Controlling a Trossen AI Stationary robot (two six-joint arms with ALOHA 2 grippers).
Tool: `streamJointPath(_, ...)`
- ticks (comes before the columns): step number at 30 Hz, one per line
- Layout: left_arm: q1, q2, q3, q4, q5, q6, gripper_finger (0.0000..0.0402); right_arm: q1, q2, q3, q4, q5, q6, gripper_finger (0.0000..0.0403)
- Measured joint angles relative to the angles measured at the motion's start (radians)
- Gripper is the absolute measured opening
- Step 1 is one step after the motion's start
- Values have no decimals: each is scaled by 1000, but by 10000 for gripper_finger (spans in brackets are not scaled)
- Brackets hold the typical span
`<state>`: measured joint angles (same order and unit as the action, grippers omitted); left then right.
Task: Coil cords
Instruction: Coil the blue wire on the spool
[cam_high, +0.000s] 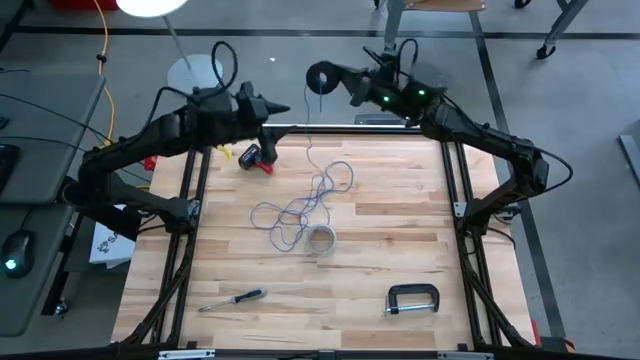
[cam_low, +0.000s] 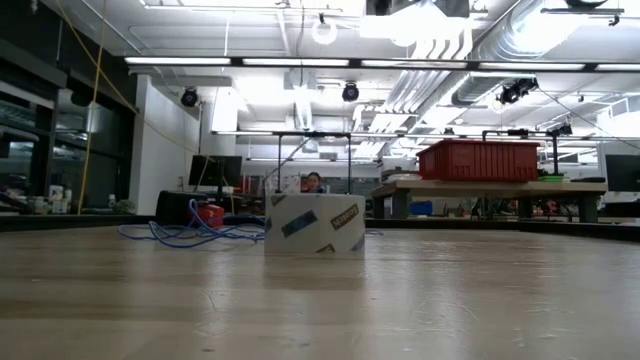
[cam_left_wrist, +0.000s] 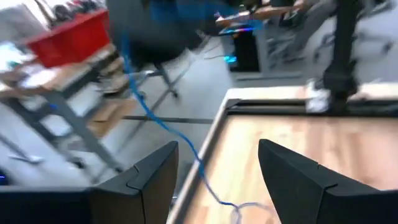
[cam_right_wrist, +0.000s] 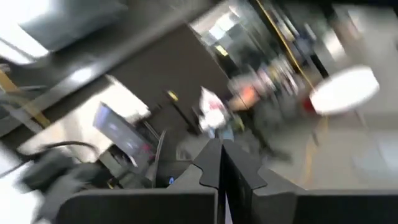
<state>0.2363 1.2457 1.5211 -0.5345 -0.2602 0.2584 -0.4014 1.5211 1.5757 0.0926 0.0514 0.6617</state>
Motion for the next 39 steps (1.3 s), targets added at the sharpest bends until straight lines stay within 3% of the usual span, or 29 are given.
streamJointPath(5, -47, 2, 0, 0, -136, 115, 216, -23, 20, -1, -81, -25, 118, 0)
streamJointPath(8, -36, 8, -4, -6, -162, 48, 216, -22, 20, -1, -9, -41, 115, 0)
streamJointPath(13, 32, 2, -90, 49, -32, -182, 216, -21, 24, 0, 53, -60, 74, 0)
streamJointPath(20, 88, -1, -233, 379, 110, -366, 216, -21, 24, 0, 54, -89, 53, 0)
streamJointPath(25, 122, 19, -246, 373, 96, -406, 216, -21, 24, 0, 55, -99, 52, 0)
streamJointPath(31, 162, 46, -245, 376, 179, -485, 214, -21, 24, 0, 55, -112, 37, 0)
streamJointPath(39, 152, 93, -245, 380, 256, -493, 174, -21, 24, 0, 61, -112, 37, 0)
